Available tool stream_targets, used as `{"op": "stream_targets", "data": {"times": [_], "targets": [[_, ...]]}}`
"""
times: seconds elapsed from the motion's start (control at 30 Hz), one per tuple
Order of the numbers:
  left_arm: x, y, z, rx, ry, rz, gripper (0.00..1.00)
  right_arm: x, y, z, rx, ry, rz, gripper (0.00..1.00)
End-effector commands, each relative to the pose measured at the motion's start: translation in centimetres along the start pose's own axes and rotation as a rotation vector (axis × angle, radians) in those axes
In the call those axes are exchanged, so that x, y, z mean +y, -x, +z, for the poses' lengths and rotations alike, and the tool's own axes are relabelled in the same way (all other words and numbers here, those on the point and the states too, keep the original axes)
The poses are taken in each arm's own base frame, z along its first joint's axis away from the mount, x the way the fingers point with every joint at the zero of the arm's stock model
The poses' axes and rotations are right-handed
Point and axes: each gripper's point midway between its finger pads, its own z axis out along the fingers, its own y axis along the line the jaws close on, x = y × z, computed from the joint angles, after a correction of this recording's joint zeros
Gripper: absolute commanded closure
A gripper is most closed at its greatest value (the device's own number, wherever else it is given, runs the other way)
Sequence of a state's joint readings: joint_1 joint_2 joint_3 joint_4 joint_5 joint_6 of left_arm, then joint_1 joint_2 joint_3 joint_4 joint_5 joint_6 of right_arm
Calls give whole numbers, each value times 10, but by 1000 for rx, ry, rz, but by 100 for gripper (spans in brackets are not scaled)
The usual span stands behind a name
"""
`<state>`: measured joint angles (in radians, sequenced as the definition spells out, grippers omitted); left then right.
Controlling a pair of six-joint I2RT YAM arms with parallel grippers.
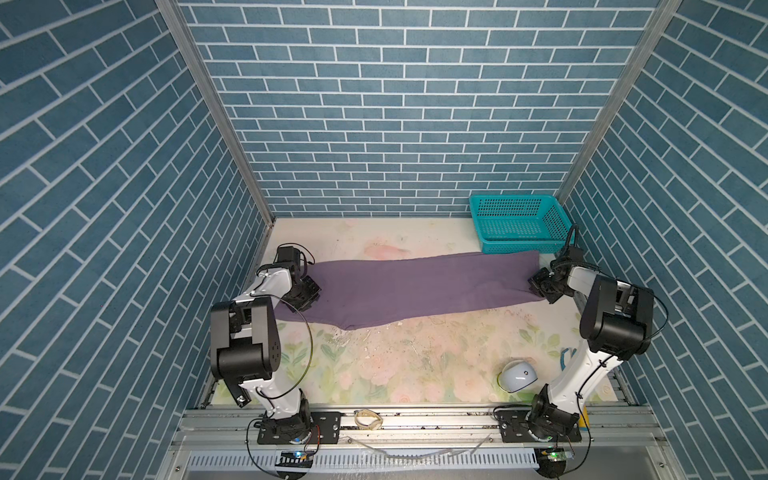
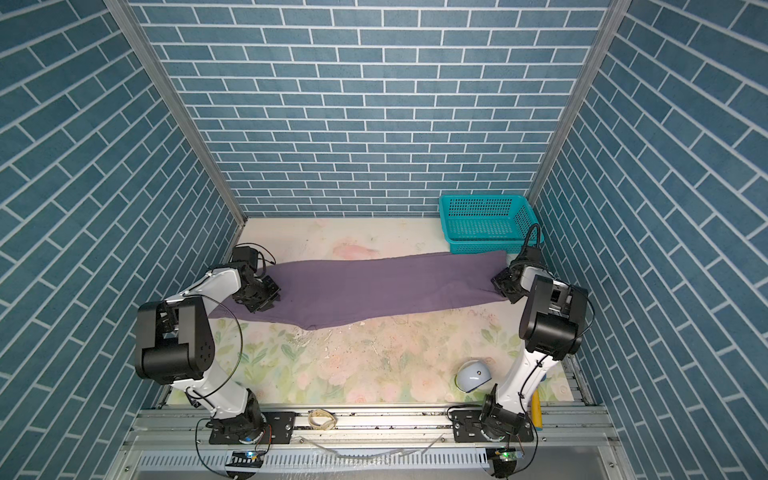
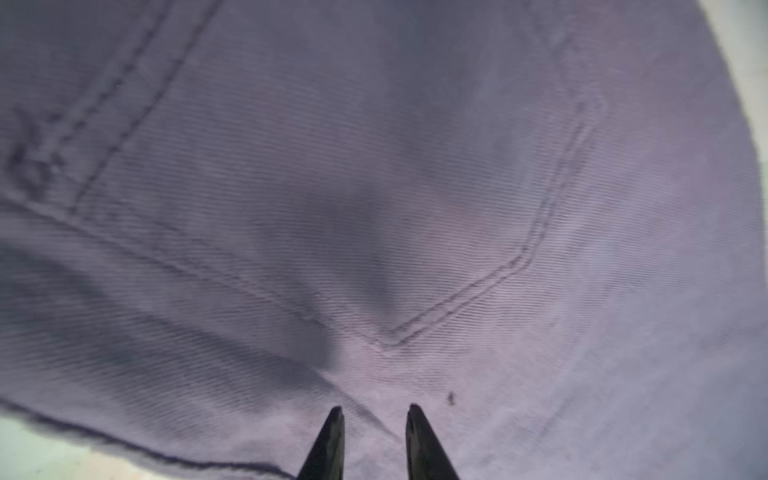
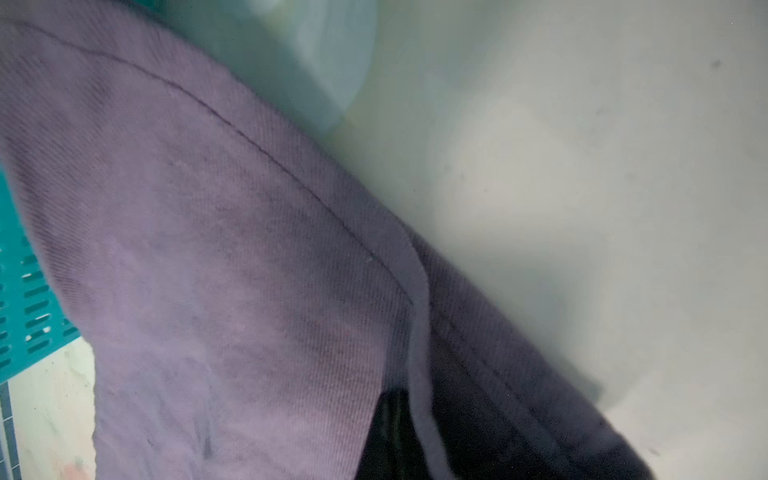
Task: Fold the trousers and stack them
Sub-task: 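Lower the trousers flat onto the table and release with both grippers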
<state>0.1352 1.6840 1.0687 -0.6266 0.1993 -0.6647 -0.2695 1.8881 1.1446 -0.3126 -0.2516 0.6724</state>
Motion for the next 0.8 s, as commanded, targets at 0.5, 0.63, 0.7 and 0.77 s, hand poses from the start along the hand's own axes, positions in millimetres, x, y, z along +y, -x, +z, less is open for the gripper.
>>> {"op": "stream_targets", "data": {"times": [0.5, 0.63, 0.7, 0.77], "targets": [[56, 34, -37, -83, 147, -71, 78, -102, -28, -75, -22, -131, 146, 85], [-3, 23, -58, -145, 130, 113, 77, -99, -27, -101, -65, -163, 108, 56], [-36, 11, -63, -162, 98, 206, 76, -97, -30, -107, -73, -172, 95, 43], [-70, -6, -65, -175, 71, 298, 75, -91, -36, -107, -60, -169, 78, 8]]}}
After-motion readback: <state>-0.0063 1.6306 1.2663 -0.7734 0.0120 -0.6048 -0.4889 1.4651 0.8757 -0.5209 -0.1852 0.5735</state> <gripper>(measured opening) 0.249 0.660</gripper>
